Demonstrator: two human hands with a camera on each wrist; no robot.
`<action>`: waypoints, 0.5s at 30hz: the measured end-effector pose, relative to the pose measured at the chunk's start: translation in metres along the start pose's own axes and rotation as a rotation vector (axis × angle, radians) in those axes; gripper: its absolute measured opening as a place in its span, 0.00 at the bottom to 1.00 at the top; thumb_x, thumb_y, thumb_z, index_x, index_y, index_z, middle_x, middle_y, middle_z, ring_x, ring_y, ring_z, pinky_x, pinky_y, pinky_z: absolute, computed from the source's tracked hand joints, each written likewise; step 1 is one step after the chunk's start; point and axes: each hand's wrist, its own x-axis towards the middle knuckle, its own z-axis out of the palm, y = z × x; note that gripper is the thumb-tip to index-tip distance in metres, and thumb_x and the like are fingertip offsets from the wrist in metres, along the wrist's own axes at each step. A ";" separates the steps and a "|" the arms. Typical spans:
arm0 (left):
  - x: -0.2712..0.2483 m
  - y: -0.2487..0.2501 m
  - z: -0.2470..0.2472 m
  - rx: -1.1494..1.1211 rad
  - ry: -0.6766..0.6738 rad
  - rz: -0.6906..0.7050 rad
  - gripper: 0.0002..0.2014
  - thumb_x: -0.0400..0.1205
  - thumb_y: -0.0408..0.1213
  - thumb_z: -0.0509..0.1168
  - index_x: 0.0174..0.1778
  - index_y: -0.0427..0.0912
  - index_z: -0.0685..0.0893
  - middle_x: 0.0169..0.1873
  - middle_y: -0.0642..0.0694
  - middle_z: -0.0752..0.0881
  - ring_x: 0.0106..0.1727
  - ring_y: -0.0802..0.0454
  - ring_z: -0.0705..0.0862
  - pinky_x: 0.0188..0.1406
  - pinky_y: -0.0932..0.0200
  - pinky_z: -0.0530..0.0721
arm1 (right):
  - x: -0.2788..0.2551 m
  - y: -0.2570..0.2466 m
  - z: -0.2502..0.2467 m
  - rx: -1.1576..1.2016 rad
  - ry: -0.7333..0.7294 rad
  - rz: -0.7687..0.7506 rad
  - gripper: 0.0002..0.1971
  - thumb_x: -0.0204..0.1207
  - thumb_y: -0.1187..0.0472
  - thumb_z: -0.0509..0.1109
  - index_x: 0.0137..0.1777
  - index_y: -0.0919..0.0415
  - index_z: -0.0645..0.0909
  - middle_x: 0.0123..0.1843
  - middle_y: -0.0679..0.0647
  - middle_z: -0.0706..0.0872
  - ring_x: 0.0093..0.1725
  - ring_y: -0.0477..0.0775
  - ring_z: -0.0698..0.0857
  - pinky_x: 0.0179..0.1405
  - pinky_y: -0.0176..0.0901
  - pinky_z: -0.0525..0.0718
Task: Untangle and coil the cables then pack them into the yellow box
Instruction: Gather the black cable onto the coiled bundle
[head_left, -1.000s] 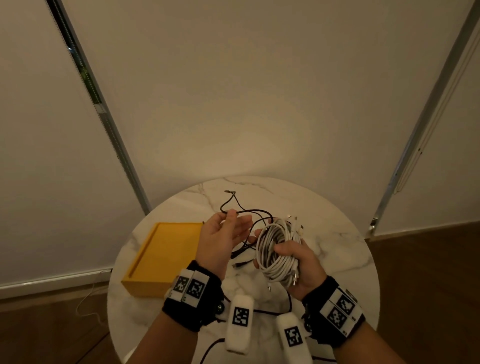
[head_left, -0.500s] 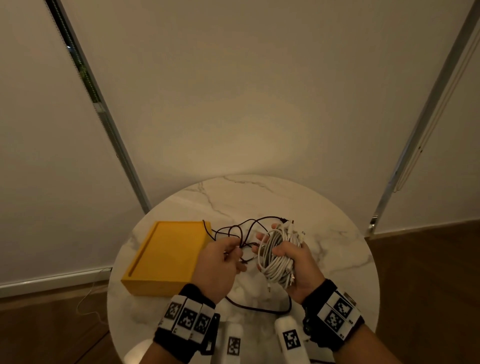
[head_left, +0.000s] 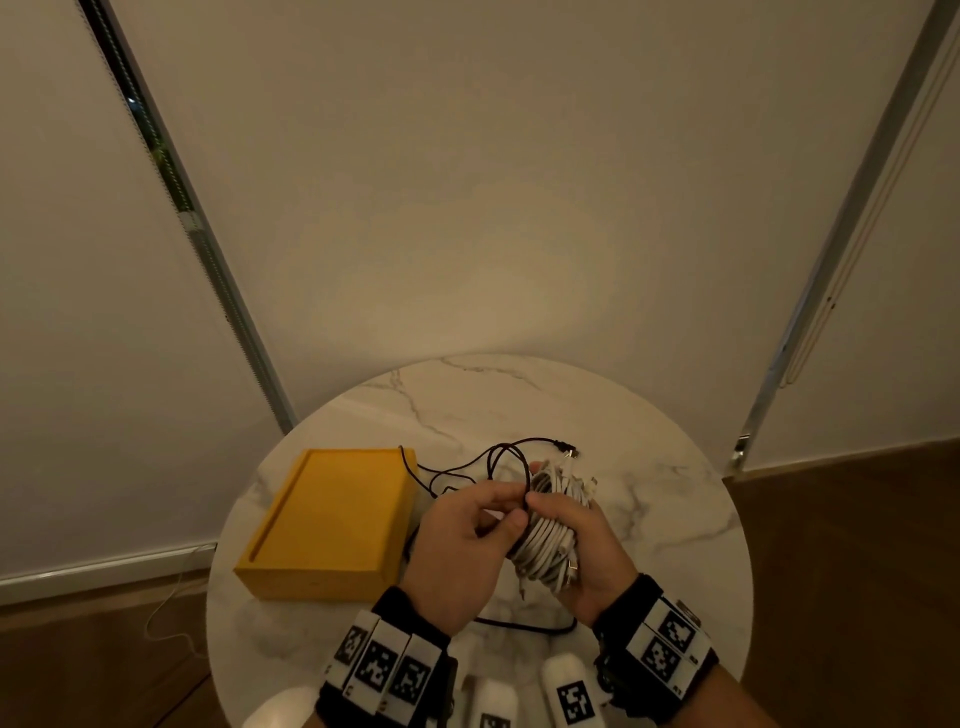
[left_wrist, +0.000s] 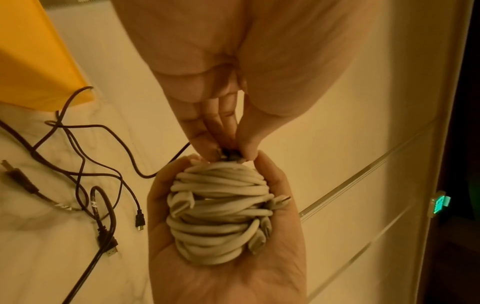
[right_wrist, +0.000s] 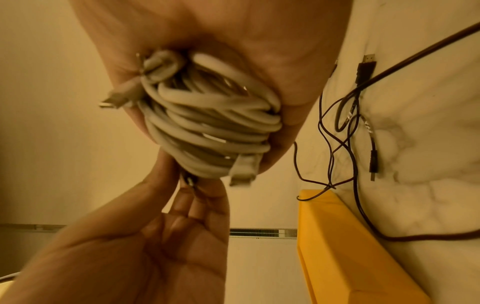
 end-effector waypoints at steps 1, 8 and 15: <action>0.000 0.000 -0.001 -0.008 -0.004 -0.002 0.18 0.83 0.26 0.68 0.50 0.59 0.88 0.45 0.53 0.92 0.47 0.56 0.91 0.45 0.64 0.87 | -0.001 0.001 0.000 -0.012 0.014 0.005 0.41 0.60 0.63 0.84 0.73 0.75 0.73 0.57 0.79 0.83 0.48 0.71 0.89 0.44 0.61 0.90; -0.002 0.004 -0.002 -0.027 -0.073 0.037 0.18 0.84 0.22 0.65 0.58 0.49 0.90 0.49 0.54 0.93 0.54 0.57 0.91 0.52 0.62 0.88 | -0.003 0.001 -0.001 0.004 -0.069 -0.026 0.23 0.66 0.61 0.84 0.57 0.65 0.79 0.41 0.66 0.86 0.39 0.64 0.89 0.35 0.53 0.88; -0.002 0.004 0.002 -0.047 -0.035 0.097 0.16 0.81 0.22 0.69 0.56 0.48 0.90 0.45 0.52 0.94 0.50 0.56 0.92 0.50 0.61 0.88 | -0.008 -0.004 0.002 -0.042 -0.143 -0.021 0.30 0.57 0.57 0.91 0.56 0.64 0.83 0.49 0.69 0.88 0.47 0.67 0.91 0.44 0.58 0.90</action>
